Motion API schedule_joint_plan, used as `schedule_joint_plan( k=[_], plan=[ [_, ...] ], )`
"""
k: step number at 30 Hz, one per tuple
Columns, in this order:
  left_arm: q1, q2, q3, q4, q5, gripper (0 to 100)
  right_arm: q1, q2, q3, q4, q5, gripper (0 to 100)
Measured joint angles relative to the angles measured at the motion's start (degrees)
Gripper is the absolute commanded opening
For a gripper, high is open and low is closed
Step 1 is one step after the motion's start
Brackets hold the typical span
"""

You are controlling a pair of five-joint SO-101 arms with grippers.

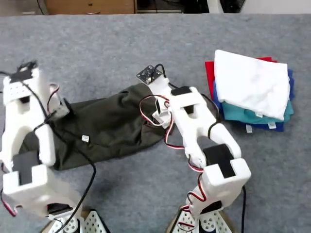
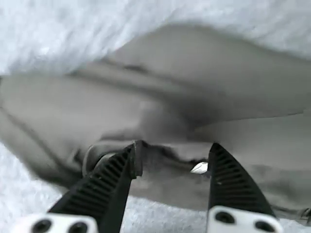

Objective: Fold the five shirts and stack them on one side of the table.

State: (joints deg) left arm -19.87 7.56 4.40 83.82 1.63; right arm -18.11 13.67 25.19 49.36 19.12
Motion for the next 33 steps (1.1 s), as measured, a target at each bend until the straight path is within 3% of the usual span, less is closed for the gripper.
schedule_joint_plan(
  k=[9,19,33],
  plan=[
    [-3.0,11.3,-7.8,2.4,2.5,15,0.0,0.4,-0.4,0.1,0.0,0.2],
    [-3.3,8.9,-12.2,12.0,2.5,15,0.0,0.4,-0.4,0.1,0.0,0.2],
    [-4.5,12.8,-12.6,15.1,-13.5,15,0.0,0.4,-0.4,0.1,0.0,0.2]
  ],
)
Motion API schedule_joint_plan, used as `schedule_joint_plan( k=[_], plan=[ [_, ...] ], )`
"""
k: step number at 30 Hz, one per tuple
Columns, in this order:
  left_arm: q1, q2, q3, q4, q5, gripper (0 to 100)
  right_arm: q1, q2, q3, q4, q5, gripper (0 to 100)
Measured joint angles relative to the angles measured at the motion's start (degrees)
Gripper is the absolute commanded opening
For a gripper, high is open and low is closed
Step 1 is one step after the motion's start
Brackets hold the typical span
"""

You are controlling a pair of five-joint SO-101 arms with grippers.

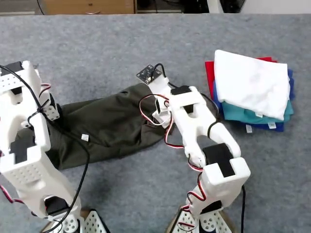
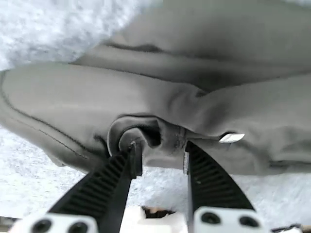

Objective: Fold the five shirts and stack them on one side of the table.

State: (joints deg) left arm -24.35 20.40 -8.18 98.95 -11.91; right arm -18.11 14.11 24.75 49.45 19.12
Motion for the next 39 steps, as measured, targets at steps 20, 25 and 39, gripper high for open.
schedule_joint_plan(
  k=[20,25,39],
  plan=[
    [-0.4,3.0,-1.3,-3.0,1.1,4,0.0,0.0,0.0,0.0,0.0,0.2],
    [-0.4,3.0,-1.3,-3.0,1.1,12,0.0,0.0,0.0,0.0,0.0,0.2],
    [-0.9,3.0,-0.3,-5.3,1.1,17,0.0,0.0,0.0,0.0,0.0,0.2]
  ],
)
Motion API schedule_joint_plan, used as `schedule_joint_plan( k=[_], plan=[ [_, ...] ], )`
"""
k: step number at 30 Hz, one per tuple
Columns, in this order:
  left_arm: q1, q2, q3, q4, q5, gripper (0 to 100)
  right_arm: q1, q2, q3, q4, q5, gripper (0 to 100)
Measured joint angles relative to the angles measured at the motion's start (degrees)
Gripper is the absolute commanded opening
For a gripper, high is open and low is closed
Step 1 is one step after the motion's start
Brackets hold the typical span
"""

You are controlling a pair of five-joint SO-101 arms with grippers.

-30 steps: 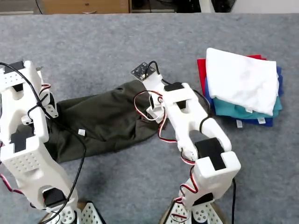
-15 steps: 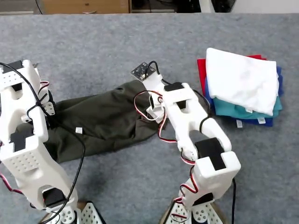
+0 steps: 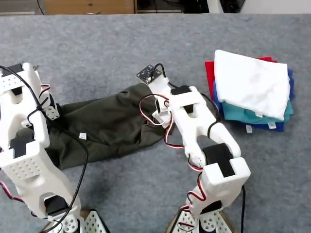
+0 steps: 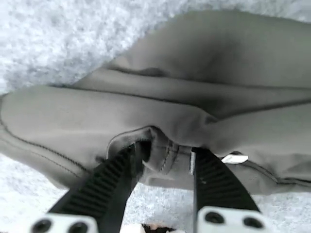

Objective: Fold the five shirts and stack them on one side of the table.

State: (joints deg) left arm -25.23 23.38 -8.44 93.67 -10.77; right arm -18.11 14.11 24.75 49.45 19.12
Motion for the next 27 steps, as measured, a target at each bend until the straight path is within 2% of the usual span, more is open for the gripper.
schedule_joint_plan(
  k=[5,19,27],
  plan=[
    [-0.1,0.0,0.7,-0.6,0.0,11,0.0,0.0,0.0,0.0,0.0,0.2],
    [-0.1,0.0,0.9,-0.5,0.0,11,0.0,0.0,0.0,0.0,0.0,0.2],
    [0.3,0.0,1.2,3.6,-2.5,11,0.0,0.0,0.0,0.0,0.0,0.2]
  ],
)
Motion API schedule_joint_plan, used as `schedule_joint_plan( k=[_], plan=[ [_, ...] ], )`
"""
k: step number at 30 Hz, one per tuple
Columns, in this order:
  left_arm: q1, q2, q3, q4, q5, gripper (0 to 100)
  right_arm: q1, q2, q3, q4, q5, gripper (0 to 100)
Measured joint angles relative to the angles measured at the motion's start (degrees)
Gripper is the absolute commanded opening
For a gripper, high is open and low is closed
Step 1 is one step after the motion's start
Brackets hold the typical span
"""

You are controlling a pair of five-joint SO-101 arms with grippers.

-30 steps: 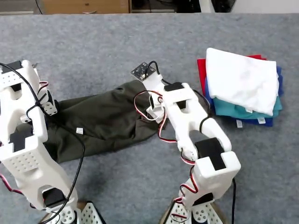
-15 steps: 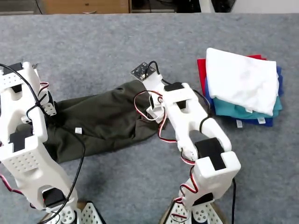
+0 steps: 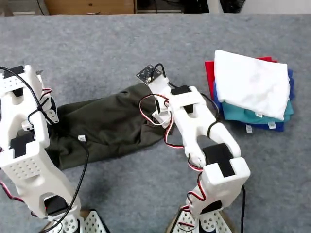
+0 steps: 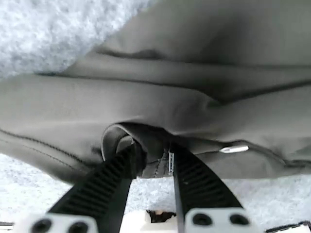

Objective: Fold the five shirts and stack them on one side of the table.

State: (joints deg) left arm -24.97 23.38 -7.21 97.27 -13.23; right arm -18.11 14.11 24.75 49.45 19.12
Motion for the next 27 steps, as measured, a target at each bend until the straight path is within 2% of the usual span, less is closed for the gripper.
schedule_joint_plan(
  k=[12,15,16,21,27],
  plan=[
    [0.1,0.0,0.0,1.1,-0.2,10,0.0,0.0,0.0,0.0,0.0,0.2],
    [0.1,0.0,0.0,1.1,-0.2,4,0.0,0.0,0.0,0.0,0.0,0.2],
    [0.1,0.0,0.0,0.9,-0.2,1,0.0,0.0,0.0,0.0,0.0,0.2],
    [0.4,0.0,2.1,-3.6,1.8,2,0.0,0.0,0.0,0.0,0.0,0.2],
    [0.7,0.0,2.0,-4.6,4.2,2,0.0,0.0,0.0,0.0,0.0,0.2]
  ],
)
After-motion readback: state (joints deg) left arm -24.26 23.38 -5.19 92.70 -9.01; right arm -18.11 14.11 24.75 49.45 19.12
